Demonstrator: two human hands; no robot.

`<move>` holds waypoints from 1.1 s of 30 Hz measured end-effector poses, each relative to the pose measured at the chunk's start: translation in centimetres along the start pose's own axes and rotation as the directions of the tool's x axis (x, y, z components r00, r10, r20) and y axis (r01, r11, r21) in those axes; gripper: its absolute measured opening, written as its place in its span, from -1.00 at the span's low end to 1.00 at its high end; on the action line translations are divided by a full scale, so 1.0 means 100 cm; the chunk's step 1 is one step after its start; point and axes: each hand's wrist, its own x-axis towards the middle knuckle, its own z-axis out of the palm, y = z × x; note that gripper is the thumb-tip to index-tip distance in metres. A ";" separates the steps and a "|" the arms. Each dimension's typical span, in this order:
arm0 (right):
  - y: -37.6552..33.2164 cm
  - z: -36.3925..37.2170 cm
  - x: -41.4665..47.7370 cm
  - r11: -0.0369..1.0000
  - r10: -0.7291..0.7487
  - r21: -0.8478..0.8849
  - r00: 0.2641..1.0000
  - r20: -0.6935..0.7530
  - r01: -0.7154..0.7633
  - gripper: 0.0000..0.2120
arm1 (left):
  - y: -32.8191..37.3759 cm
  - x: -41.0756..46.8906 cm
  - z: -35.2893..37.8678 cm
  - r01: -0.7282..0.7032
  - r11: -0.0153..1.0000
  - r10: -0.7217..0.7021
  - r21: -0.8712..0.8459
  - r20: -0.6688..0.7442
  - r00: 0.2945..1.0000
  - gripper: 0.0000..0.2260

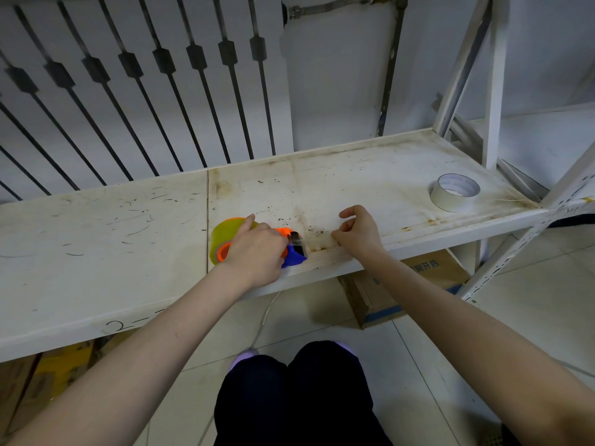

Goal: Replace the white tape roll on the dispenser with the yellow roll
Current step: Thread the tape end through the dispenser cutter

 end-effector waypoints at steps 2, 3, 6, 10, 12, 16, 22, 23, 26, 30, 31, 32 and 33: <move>-0.001 0.002 0.000 0.999 -0.032 0.024 0.998 -0.045 0.033 -0.68 | -0.002 0.000 0.002 -0.009 1.000 0.008 0.021 0.010 1.000 -0.76; -0.001 0.003 0.000 0.998 -0.049 0.031 0.996 -0.070 0.051 -0.69 | -0.003 0.000 0.003 -0.016 0.999 0.016 0.038 0.019 1.000 -0.73; -0.002 0.007 0.002 0.994 -0.090 0.048 0.990 -0.106 0.096 -0.72 | -0.004 0.000 0.005 -0.043 0.991 0.036 0.125 0.057 0.998 -0.58; -0.004 0.014 0.007 0.997 -0.070 0.013 0.994 -0.081 0.071 -0.71 | -0.004 -0.001 0.005 -0.060 0.975 0.047 0.214 0.069 0.997 -0.51; -0.005 0.019 0.011 0.999 -0.052 -0.018 0.997 -0.053 0.051 -0.70 | -0.004 -0.001 0.005 -0.059 0.970 0.041 0.237 0.079 0.996 -0.51; -0.012 0.023 0.017 0.997 -0.036 -0.071 0.999 -0.012 0.035 -0.69 | -0.003 0.001 0.003 -0.066 0.958 0.042 0.279 0.091 0.995 -0.57; -0.026 0.027 0.023 0.985 -0.067 -0.156 0.997 0.038 0.072 -0.64 | 0.007 0.003 -0.001 -0.106 0.905 0.036 0.412 0.172 0.984 -0.64; -0.026 0.028 0.023 0.982 -0.075 -0.170 0.996 0.041 0.081 -0.64 | 0.008 0.002 0.000 -0.109 0.895 0.035 0.432 0.176 0.984 -0.62; -0.022 0.028 0.022 0.978 -0.075 -0.195 0.997 0.032 0.080 -0.63 | 0.009 -0.003 0.003 -0.092 0.881 0.028 0.465 0.142 0.990 -0.46; -0.016 0.020 0.020 0.986 -0.042 -0.158 0.999 0.013 0.043 -0.65 | 0.010 -0.011 0.007 -0.075 0.878 0.043 0.472 0.079 0.996 -0.36; -0.016 0.017 0.020 0.988 -0.042 -0.146 0.999 0.009 0.043 -0.66 | 0.010 -0.011 0.008 -0.066 0.887 0.040 0.457 0.067 0.997 -0.37; -0.016 0.015 0.019 0.989 -0.046 -0.138 0.999 0.007 0.046 -0.67 | 0.010 -0.011 0.008 -0.055 0.900 0.033 0.432 0.058 0.998 -0.37; -0.016 0.014 0.017 0.990 -0.050 -0.135 0.999 0.007 0.050 -0.67 | 0.009 -0.010 0.009 -0.042 0.916 0.023 0.398 0.052 0.998 -0.38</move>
